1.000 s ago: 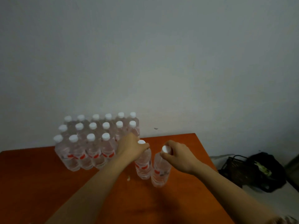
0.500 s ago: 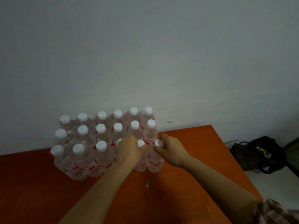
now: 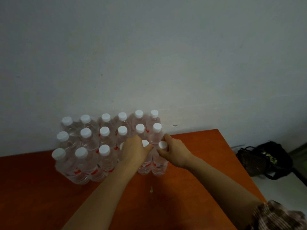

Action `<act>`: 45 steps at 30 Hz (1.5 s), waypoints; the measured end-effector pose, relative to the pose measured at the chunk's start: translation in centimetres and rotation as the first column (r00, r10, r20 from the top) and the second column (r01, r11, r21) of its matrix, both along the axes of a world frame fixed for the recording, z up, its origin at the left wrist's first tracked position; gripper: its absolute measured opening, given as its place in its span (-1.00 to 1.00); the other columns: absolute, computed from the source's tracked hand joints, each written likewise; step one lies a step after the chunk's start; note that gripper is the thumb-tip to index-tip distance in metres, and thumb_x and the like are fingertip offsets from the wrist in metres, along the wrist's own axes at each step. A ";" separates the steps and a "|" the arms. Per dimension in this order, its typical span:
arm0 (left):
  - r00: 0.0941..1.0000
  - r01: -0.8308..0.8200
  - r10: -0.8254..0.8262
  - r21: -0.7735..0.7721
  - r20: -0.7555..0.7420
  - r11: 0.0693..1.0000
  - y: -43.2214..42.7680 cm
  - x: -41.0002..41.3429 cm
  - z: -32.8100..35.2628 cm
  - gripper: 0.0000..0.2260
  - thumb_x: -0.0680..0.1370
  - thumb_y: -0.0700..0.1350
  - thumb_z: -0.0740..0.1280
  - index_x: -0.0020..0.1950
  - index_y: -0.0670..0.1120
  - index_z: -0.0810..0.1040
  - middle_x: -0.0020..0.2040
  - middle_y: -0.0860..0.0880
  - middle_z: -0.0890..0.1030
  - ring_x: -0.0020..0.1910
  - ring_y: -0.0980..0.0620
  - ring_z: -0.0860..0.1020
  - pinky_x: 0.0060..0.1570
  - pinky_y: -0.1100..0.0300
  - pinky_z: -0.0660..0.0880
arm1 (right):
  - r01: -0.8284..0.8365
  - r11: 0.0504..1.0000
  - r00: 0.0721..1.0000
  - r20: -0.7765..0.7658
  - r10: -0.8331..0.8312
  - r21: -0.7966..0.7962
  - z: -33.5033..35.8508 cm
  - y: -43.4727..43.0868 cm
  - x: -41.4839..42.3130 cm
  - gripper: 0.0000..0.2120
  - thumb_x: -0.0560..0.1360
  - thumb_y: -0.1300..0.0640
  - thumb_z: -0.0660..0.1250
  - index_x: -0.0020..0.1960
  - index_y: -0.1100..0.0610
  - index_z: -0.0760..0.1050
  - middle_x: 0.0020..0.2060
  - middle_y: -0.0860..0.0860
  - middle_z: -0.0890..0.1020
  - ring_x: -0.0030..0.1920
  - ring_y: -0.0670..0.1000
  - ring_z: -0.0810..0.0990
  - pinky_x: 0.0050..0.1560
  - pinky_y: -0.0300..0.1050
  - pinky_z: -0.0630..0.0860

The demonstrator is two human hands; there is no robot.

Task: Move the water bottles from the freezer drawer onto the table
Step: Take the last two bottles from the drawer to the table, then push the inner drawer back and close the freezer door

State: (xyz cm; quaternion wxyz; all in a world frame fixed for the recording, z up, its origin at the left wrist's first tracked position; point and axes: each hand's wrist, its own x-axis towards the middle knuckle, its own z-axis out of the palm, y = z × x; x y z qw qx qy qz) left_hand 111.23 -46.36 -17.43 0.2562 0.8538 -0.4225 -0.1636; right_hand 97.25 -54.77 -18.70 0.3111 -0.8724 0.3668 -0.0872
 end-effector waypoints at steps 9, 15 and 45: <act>1.000 0.029 -0.028 0.071 -0.004 0.997 -0.2 -0.3 0.6 -0.81 0.52 -0.03 0.31 -0.22 -0.11 0.53 -0.33 -0.02 0.54 -0.38 0.06 0.50 -0.48 0.23 0.31 | 0.003 1.000 0.999 -0.045 -0.004 -0.030 1.1 -0.6 0.1 -0.75 0.48 0.13 0.36 0.03 0.03 0.30 0.03 0.08 0.58 -0.11 -0.01 0.50 -0.17 -0.17 0.45; 1.000 -0.006 0.006 0.044 -0.009 0.999 -0.1 -0.6 0.6 -0.79 0.51 -0.06 0.34 -0.31 -0.08 0.47 -0.39 0.01 0.50 -0.43 0.09 0.45 -0.50 0.26 0.28 | -0.042 0.999 0.999 -0.031 0.041 -0.003 1.1 -0.5 0.3 -0.72 0.48 0.12 0.36 0.13 0.06 0.34 0.01 0.02 0.57 -0.16 -0.09 0.45 -0.29 -0.35 0.31; 0.612 0.767 -0.706 -0.051 0.357 0.639 0.2 -18.3 0.0 -0.63 0.59 0.00 0.16 0.38 -0.01 0.43 0.35 -0.03 0.41 0.36 -0.01 0.32 0.25 0.10 0.35 | 0.634 0.717 0.734 -0.066 -0.676 -0.288 1.8 13.0 -21.7 -0.54 0.50 -0.08 0.27 0.35 0.03 0.31 0.24 0.02 0.46 0.25 0.07 0.41 0.21 0.04 0.41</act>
